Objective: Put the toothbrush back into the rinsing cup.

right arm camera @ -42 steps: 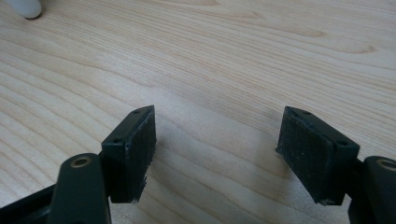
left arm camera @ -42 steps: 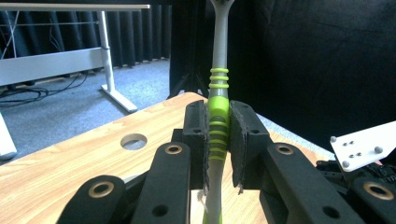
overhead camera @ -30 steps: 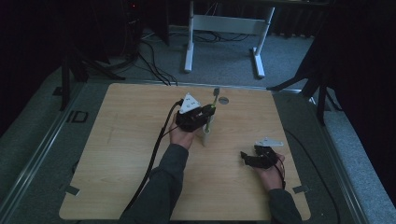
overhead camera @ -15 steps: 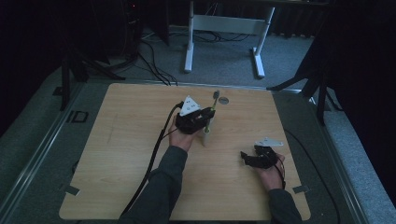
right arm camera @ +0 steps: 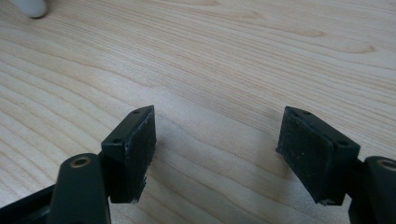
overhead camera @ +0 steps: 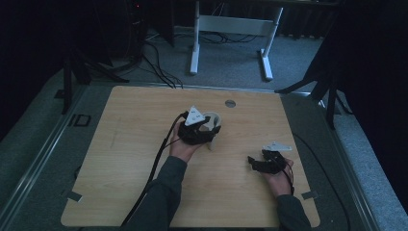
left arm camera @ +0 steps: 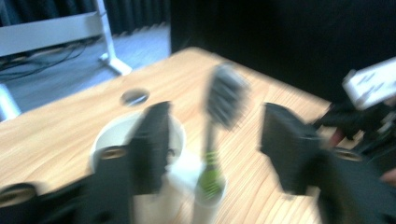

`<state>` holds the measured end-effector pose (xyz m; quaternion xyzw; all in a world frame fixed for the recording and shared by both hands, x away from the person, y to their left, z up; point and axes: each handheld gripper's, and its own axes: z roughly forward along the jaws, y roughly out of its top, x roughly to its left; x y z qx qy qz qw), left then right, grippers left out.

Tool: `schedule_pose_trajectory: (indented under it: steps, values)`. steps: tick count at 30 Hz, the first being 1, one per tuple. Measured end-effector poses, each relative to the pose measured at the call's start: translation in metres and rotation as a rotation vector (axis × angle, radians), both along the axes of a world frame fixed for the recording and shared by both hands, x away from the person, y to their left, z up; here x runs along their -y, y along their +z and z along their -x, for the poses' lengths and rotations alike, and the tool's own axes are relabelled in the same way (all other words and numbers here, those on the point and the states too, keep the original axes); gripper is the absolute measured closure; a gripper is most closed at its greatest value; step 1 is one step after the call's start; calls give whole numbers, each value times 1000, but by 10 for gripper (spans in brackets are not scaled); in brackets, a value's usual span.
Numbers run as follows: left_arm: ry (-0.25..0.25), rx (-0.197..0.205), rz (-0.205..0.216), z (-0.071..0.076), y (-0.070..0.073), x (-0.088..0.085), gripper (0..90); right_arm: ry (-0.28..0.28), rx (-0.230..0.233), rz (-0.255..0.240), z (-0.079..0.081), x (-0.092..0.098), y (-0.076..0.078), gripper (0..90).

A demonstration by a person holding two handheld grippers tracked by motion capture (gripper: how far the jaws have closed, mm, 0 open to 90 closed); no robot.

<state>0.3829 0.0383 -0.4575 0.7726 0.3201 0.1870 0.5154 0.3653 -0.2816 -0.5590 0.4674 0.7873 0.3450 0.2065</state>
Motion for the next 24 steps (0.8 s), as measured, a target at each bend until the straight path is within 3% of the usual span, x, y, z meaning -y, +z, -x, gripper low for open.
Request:
schedule_pose_trajectory:
  steps: [2,6,16,24]
  values:
    - [9,-12,-8,2,-2,-4,333,0,-1,1,0,0,0,274]
    - [3,-19,-21,5,-3,-7,304,1,0,2,0,0,0,274]
    - [20,-38,-45,8,-9,-13,307,0,0,1,0,0,0,274]
    - [63,-72,-65,13,-19,-31,311,0,1,0,0,0,0,274]
